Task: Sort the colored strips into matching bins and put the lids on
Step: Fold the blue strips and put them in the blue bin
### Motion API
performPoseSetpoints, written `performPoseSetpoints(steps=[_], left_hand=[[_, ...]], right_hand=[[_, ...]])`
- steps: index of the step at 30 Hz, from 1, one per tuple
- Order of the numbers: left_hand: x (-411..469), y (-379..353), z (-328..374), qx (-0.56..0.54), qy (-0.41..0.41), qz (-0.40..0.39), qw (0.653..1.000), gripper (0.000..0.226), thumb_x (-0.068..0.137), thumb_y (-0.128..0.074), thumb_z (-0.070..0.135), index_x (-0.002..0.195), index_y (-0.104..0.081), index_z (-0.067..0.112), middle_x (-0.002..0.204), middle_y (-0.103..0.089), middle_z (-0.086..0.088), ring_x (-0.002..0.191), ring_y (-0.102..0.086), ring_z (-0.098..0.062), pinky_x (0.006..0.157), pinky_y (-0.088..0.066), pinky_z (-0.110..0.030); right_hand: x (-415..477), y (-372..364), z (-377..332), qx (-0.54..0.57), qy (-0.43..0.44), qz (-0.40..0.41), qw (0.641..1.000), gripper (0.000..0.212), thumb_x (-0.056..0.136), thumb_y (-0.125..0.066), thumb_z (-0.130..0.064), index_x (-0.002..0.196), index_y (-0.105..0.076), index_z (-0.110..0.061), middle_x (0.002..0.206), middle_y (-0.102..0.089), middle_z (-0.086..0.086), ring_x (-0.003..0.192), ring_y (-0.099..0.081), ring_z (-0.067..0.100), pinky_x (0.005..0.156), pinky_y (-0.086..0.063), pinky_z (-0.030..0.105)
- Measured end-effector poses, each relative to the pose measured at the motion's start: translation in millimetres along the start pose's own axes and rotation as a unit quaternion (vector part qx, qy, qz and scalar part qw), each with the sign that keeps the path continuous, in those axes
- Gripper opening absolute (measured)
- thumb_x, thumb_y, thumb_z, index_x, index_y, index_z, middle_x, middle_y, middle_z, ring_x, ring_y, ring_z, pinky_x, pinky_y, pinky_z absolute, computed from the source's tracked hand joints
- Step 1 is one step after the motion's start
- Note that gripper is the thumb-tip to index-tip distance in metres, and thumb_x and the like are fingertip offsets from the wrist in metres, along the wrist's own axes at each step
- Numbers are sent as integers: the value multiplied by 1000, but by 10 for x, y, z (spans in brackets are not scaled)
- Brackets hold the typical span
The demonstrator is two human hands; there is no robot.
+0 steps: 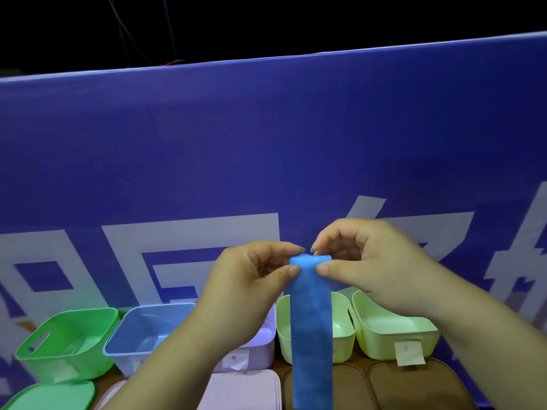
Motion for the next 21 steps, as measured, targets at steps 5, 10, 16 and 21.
performPoseSetpoints(steps=[5,10,16,21], left_hand=[[29,8,-16,43,-11,-1,999,25,88,-72,16,92,-71,41,89,-74,18,87,-70,-3,81,-56,-20],[26,-24,-18,54,-32,-13,998,20,91,-68,16,100,-72,33,99,-70,11,92,-68,-8,80,-57,-25],[24,-130,-9,-32,-9,-29,999,18,90,-69,11,100,-73,25,91,-75,7,87,-71,-10,79,-58,-24],[33,-173,21,-42,-29,-34,998,24,85,-73,3,94,-72,26,90,-74,2,85,-71,-19,81,-60,-37]], right_hand=[[39,17,29,18,5,14,1000,16,82,-75,-7,89,-72,-22,87,-75,-6,83,-71,10,78,-59,24],[34,34,52,19,0,17,1000,16,83,-75,-9,91,-72,-23,87,-75,-7,82,-71,8,75,-58,20],[20,83,89,2,-10,20,1000,16,84,-75,-14,91,-71,-28,87,-75,-9,82,-71,8,78,-60,29],[-12,104,170,19,-31,6,999,15,84,-76,-20,93,-71,-31,88,-75,-5,84,-72,14,83,-60,41]])
Point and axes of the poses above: each hand's wrist, its own x-axis towards the middle knuckle, its own y-axis out of the back of the hand, z = x × y, the point moved 10 cm from there along x, towards the middle knuckle
